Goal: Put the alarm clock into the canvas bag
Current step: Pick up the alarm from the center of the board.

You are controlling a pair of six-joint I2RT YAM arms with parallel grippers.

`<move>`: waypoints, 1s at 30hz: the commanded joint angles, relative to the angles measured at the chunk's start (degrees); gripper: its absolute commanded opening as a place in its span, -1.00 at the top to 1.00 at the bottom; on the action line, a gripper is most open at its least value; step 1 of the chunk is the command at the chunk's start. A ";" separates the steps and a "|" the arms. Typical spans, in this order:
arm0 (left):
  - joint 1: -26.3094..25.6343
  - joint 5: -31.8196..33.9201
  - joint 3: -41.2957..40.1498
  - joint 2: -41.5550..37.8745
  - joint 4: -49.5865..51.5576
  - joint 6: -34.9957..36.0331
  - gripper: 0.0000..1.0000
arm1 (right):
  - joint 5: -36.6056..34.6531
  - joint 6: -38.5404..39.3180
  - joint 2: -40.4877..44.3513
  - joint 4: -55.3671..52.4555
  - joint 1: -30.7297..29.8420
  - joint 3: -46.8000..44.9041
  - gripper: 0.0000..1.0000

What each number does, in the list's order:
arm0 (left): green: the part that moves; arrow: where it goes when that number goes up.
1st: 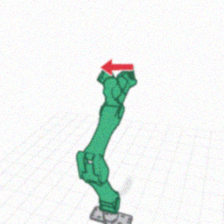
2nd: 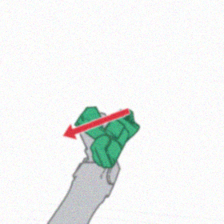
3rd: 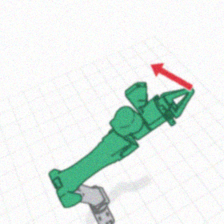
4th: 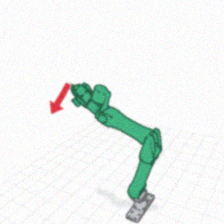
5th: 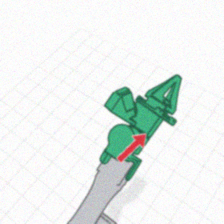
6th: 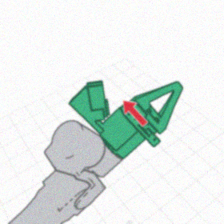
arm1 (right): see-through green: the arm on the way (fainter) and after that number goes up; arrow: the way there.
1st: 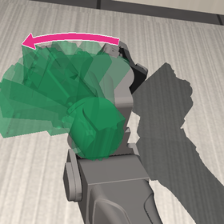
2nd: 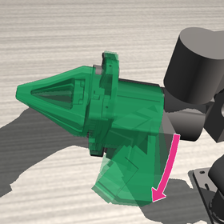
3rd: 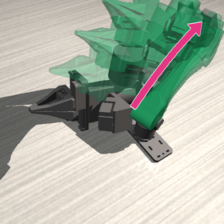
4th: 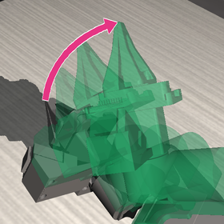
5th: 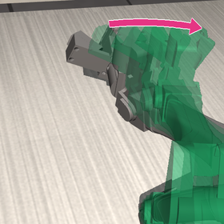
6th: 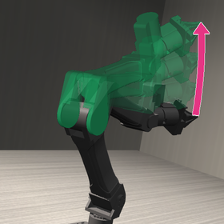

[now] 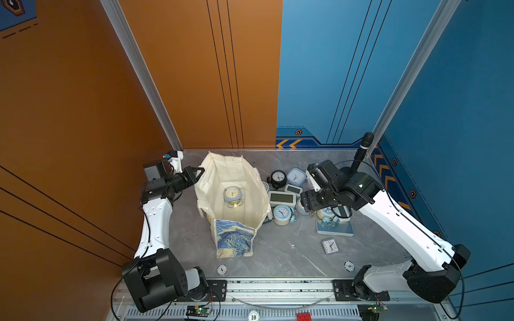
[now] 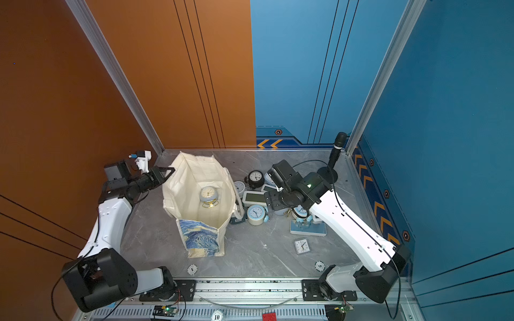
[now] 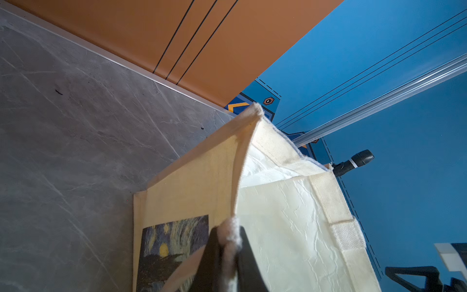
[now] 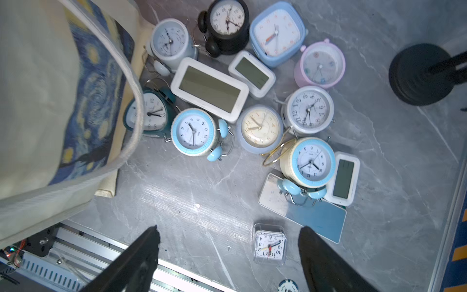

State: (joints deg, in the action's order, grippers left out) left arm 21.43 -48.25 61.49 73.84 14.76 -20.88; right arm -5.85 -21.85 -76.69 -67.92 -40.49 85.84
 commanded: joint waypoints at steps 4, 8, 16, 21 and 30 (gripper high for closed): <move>0.45 -1.15 -0.50 -0.69 -0.28 -0.12 1.00 | 0.71 -4.28 4.92 1.45 3.88 -14.66 -0.78; 0.40 -1.19 -0.50 -0.72 -0.25 -0.21 1.00 | 2.27 -7.75 7.12 4.61 5.92 -23.70 -0.82; 0.38 -1.19 -0.50 -0.76 -0.27 -0.29 1.00 | 2.68 -13.98 7.69 10.70 7.19 -36.32 -0.95; 0.21 -1.22 -0.50 -0.76 -0.26 -0.21 1.00 | 3.37 -16.33 7.81 17.02 7.18 -42.25 -1.00; 0.19 -1.08 -0.59 -0.63 -0.29 -0.21 1.00 | 4.48 -17.39 4.89 21.64 6.88 -47.30 -1.00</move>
State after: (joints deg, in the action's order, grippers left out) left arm 21.43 -48.25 61.49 73.84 14.76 -20.88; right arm -2.42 -37.58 -70.72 -48.64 -33.52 39.62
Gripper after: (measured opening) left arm 0.105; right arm 0.997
